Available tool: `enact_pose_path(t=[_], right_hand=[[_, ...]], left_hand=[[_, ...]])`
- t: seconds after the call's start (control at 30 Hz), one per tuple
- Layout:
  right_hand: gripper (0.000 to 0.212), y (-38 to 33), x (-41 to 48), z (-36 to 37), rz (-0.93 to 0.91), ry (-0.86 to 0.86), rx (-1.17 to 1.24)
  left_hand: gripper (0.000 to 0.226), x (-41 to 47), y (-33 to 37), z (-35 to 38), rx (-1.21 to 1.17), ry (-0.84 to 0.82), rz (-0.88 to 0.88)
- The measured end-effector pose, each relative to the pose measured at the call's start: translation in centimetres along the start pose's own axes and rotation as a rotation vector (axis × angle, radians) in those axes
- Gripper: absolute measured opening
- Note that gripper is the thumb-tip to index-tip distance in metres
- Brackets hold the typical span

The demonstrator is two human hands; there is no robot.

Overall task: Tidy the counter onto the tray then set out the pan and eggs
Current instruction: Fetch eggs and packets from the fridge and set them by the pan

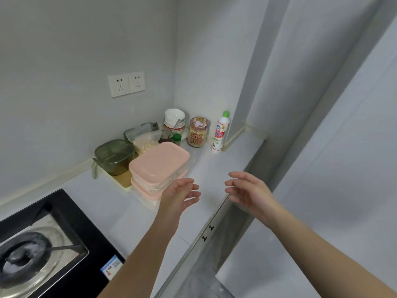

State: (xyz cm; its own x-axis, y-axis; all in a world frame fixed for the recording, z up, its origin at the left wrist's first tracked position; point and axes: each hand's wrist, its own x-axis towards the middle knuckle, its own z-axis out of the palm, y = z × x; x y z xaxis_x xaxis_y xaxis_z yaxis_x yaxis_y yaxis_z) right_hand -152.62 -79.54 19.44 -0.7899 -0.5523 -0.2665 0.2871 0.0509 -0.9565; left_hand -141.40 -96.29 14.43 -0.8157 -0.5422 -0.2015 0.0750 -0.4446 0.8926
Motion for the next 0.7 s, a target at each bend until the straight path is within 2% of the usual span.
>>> enact_pose_path(t=[0.13, 0.3, 0.4, 0.53, 0.63, 0.7], right_hand=[[0.018, -3.6, 1.9, -4.2, -0.12, 0.083, -0.235], [0.021, -7.9, 3.5, -7.9, -0.301, 0.165, -0.558], [0.018, -10.4, 4.2, -10.2, -0.432, 0.19, -0.871], [0.019, -11.4, 4.2, -11.7, -0.567, 0.144, -1.187], [0.027, -11.4, 4.0, -12.2, -0.648, 0.049, -1.453], [0.03, -11.7, 3.9, -12.3, -0.684, 0.044, -1.579]], left_hand=[[0.015, 3.0, -1.4, 5.1, 0.021, -0.093, -0.024], [0.016, 5.1, -2.3, 10.5, 0.077, -0.124, -0.009], [0.017, 6.0, -2.7, 14.3, 0.083, -0.151, 0.008], [0.014, 6.8, -4.0, 18.0, 0.14, -0.178, 0.015], [0.014, 7.1, -5.4, 20.3, 0.175, -0.205, 0.024], [0.015, 7.2, -5.9, 21.4, 0.192, -0.216, 0.043]])
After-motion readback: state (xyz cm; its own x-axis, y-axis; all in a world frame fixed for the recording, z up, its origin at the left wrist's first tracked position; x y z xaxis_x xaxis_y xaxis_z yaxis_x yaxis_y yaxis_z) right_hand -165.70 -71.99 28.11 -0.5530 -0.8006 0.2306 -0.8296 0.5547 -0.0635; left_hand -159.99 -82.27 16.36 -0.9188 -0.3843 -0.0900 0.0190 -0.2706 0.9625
